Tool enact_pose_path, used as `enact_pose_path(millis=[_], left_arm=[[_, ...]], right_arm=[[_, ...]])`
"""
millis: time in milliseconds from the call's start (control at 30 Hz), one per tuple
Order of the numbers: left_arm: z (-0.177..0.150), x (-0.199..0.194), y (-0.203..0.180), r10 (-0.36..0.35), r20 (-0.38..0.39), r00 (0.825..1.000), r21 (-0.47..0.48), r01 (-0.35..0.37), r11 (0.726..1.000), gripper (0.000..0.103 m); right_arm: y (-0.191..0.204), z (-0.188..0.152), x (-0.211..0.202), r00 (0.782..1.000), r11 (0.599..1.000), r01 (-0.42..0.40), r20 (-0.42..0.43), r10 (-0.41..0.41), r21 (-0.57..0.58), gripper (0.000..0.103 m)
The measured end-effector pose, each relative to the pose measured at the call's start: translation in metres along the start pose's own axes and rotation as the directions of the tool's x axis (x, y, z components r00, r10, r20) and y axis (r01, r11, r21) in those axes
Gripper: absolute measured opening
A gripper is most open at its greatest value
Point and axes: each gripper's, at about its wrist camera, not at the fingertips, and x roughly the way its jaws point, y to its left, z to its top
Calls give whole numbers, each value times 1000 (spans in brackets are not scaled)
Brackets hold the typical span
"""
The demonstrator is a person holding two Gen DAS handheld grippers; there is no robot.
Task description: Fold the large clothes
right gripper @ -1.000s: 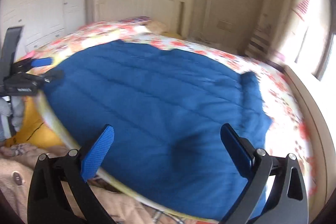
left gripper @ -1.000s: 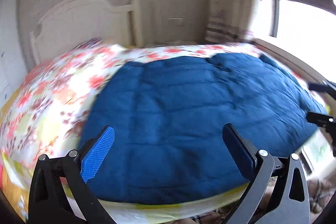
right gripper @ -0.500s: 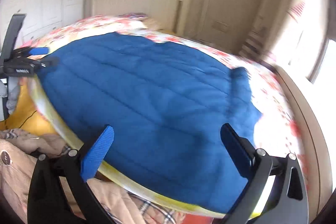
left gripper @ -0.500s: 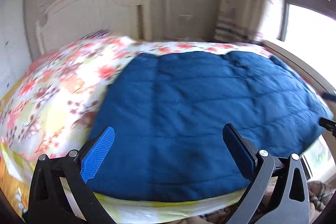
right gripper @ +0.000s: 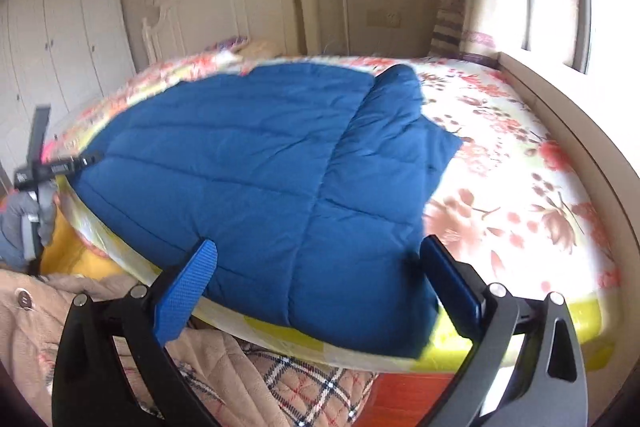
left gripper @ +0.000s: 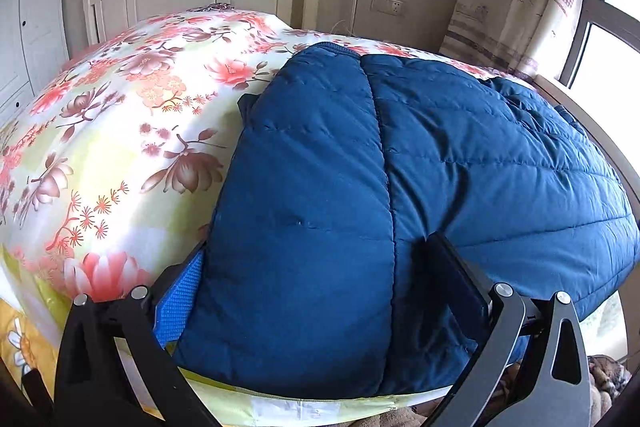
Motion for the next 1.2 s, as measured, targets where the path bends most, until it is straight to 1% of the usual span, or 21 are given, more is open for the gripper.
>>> enact_pose_path(millis=[67, 133, 167, 200, 267, 333, 400, 567, 700, 833, 933, 1033, 1067, 1133, 1200], left_arm=[[-1, 0, 2, -1, 4, 1000, -1, 1, 1000, 99], [-1, 0, 3, -3, 5, 1000, -2, 3, 1000, 99], [-1, -1, 2, -2, 6, 1000, -1, 2, 1000, 99], [-2, -2, 1, -1, 6, 1000, -1, 1, 1000, 99], [-2, -2, 1, -1, 7, 1000, -1, 1, 1000, 99], [-2, -2, 1, -1, 7, 1000, -1, 1, 1000, 99], [-2, -2, 2, -1, 8, 1000, 0, 1, 1000, 99], [-2, -2, 2, 0, 9, 1000, 2, 0, 1000, 99], [-1, -2, 1, 5, 12, 1000, 5, -5, 1000, 99], [-1, -2, 0, 13, 13, 1000, 10, -13, 1000, 99], [-2, -2, -2, 24, 12, 1000, 17, -24, 1000, 99], [-1, -2, -4, 32, 15, 999, 24, -33, 999, 99], [-2, -2, -4, 33, 17, 999, 24, -34, 999, 99], [-2, -3, -5, 32, 21, 999, 24, -33, 999, 99], [-3, -3, -4, 29, 25, 999, 22, -30, 999, 99]], right_arm=[[-17, -12, -17, 998, 995, -34, 47, 30, 90, 100], [-28, -28, -29, 996, 983, -66, 74, 55, 169, 100], [-32, -36, -33, 994, 975, -85, 85, 69, 204, 98], [-36, -46, -35, 991, 963, -115, 94, 95, 245, 96], [-38, -61, -32, 984, 939, -176, 83, 158, 296, 93], [-33, -69, -26, 979, 929, -204, 74, 191, 309, 89], [-28, -70, -17, 974, 924, -224, 68, 214, 311, 89], [-18, -58, -2, 966, 919, -260, 85, 246, 296, 89], [-13, -48, 12, 959, 903, -284, 100, 266, 323, 91], [-10, -35, 24, 965, 902, -264, 90, 248, 342, 91], [-3, -18, 41, 977, 898, -213, 57, 207, 384, 91], [7, -1, 57, 989, 884, -139, 22, 144, 447, 101], [10, 5, 64, 991, 877, -121, 11, 131, 466, 101], [9, 10, 71, 993, 860, -113, 22, 117, 498, 101], [8, 13, 75, 990, 838, -140, 57, 129, 528, 99]])
